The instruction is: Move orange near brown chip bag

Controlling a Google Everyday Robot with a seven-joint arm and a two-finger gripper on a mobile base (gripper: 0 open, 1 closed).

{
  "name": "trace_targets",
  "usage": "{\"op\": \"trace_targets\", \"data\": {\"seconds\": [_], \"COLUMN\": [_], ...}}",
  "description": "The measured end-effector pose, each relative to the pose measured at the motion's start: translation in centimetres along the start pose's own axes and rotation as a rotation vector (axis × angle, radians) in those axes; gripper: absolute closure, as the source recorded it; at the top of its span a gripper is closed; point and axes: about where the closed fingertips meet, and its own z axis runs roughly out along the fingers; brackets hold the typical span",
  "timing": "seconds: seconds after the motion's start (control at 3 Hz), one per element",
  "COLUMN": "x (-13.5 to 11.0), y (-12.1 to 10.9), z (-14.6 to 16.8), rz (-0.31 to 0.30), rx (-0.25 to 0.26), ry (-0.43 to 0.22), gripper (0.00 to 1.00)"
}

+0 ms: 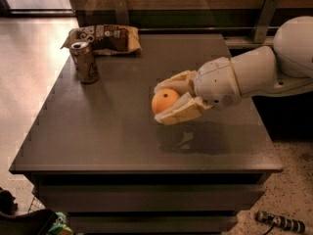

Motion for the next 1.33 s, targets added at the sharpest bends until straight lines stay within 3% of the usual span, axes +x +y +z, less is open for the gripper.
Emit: {"op": "trace_targets", "data": {"seconds": [0.33, 0.67, 1.0, 1.33], "x": [-0.4, 0.5, 0.7, -1.9], "y": [-5.0, -11.4, -18.8, -26.1], "z": [-2.4, -2.8, -3.4, -5.7], "rz": [0.047, 0.137, 0.208, 0.181], "rx": [-0.016, 0.001, 0.097, 0.285], "ry": [0.018, -0.003, -0.064, -0.123], "gripper": [1.00, 1.00, 1.00, 1.00]}}
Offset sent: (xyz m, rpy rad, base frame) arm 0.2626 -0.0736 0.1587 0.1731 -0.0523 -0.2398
